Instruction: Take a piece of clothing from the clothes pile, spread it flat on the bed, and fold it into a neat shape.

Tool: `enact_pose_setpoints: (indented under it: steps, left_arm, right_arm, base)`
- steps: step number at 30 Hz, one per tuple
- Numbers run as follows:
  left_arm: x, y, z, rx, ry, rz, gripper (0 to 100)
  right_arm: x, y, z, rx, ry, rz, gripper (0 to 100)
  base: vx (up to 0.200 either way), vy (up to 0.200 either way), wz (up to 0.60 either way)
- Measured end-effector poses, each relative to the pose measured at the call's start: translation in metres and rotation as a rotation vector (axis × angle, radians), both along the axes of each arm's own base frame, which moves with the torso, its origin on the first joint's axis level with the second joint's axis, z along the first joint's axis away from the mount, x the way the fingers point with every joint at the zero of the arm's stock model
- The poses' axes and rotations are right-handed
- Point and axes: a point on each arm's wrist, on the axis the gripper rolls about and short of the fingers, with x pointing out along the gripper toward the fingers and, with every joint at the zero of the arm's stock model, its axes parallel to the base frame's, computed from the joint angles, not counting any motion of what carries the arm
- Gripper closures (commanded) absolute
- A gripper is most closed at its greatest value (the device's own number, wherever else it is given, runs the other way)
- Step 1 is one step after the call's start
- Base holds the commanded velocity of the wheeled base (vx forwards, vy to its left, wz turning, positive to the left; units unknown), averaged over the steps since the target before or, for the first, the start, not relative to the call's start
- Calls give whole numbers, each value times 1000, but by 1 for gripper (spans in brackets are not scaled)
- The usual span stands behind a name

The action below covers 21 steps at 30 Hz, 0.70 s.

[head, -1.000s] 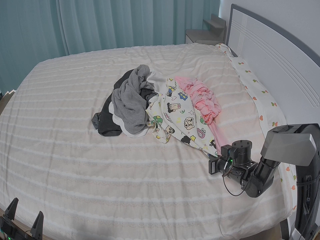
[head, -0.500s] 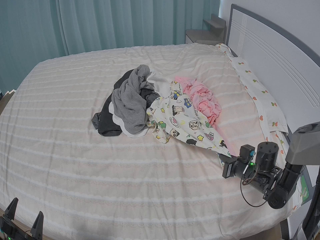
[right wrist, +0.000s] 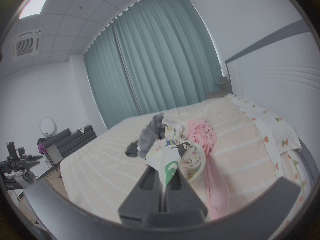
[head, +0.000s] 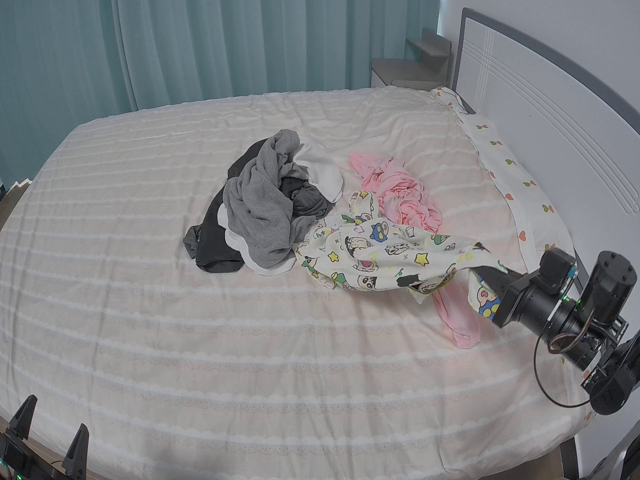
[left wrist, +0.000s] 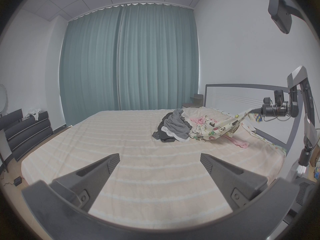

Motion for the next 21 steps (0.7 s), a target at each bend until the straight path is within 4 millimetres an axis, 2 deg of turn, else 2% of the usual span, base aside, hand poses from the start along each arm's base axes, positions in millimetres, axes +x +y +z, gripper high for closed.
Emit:
enact_pose_setpoints:
  steps: [5,12,16,21]
  left_arm:
    - [-1,0,8,-28,-47,-21,0]
    - [-17,-3,64,-69,-207,-154,0]
    - [-12,-5,87,-53,-192,-259,0]
    - [11,-8,109,-32,-90,-391,0]
  right_arm:
    - [-1,-1,30,28,-63,12,100]
    - [3,3,66,15,-14,54,100]
    - [6,7,105,54,-45,76,100]
    - [5,13,168,130,-118,111,100]
  base:
    - [0,0,0]
    - [0,0,0]
    - [0,0,0]
    - [0,0,0]
